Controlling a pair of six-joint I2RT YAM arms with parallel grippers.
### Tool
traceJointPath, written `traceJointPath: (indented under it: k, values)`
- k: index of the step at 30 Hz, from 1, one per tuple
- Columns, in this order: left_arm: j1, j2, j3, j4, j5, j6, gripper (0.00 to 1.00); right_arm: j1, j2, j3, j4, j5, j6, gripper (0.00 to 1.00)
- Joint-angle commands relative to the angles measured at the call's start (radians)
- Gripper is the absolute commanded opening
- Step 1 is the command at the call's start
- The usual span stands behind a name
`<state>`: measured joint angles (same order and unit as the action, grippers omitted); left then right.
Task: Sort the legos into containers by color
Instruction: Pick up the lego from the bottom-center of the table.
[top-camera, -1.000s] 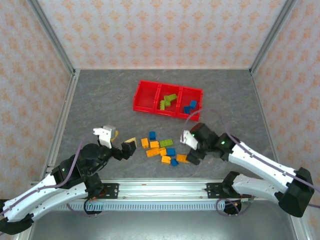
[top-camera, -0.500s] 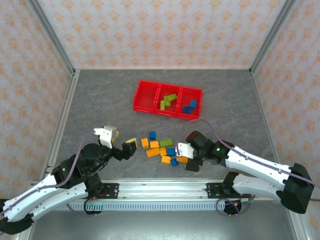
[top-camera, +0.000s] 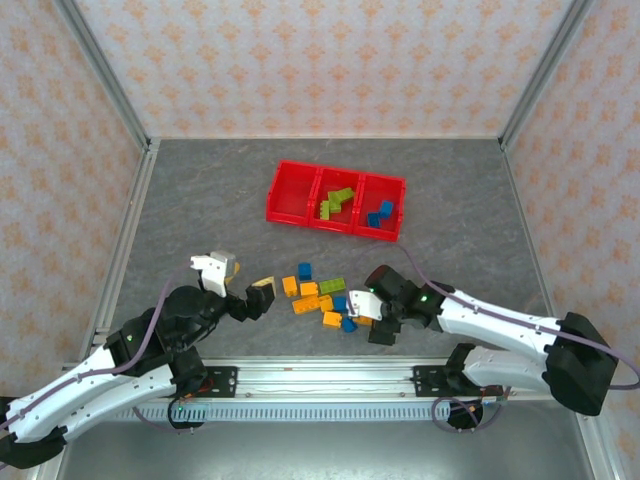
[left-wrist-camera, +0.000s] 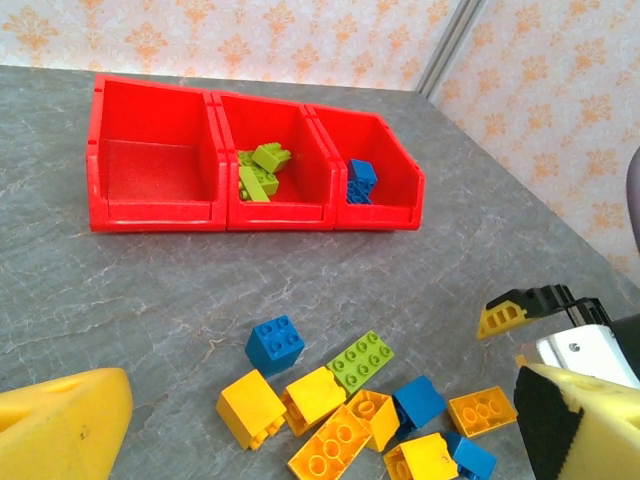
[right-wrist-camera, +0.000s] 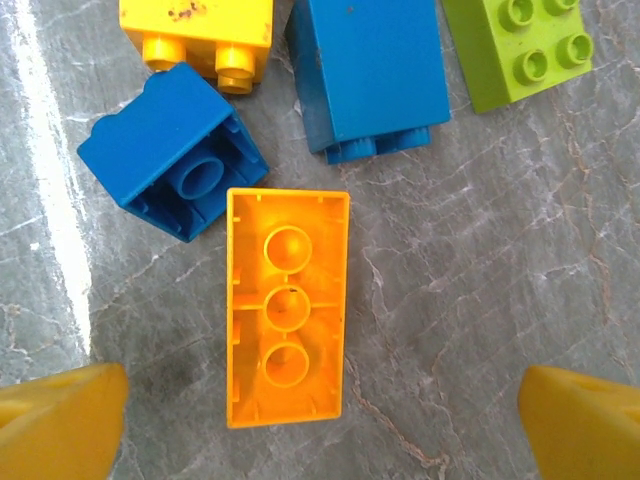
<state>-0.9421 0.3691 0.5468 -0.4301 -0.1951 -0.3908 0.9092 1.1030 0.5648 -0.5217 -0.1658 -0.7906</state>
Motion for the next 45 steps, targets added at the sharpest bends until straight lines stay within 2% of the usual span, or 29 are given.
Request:
traceJointPath:
  k: [1, 15, 26, 29, 36, 45]
  values:
    - [0.003, 0.006, -0.008, 0.019, 0.001, 0.02, 0.99, 0.009, 0.035, 0.023, 0.02, -0.011, -0.013, 0.99]
    - [0.003, -0.002, -0.007, 0.016, -0.006, 0.017, 0.99, 0.03, 0.197, 0.099, 0.048, 0.01, 0.019, 0.96]
    - [0.003, -0.016, -0.009, 0.016, -0.001, 0.017, 0.99, 0.031, 0.247, 0.104, 0.031, 0.019, -0.03, 0.92]
    - [0.004, -0.016, -0.008, 0.017, -0.001, 0.017, 0.99, 0.031, 0.268, 0.12, 0.025, 0.007, -0.025, 0.86]
    - [0.005, -0.028, -0.01, 0.016, -0.003, 0.017, 0.99, 0.031, 0.311, 0.153, 0.01, 0.023, -0.03, 0.61]
    - [0.003, -0.039, -0.01, 0.014, 0.001, 0.018, 0.99, 0.03, 0.319, 0.154, 0.003, 0.032, -0.021, 0.53]
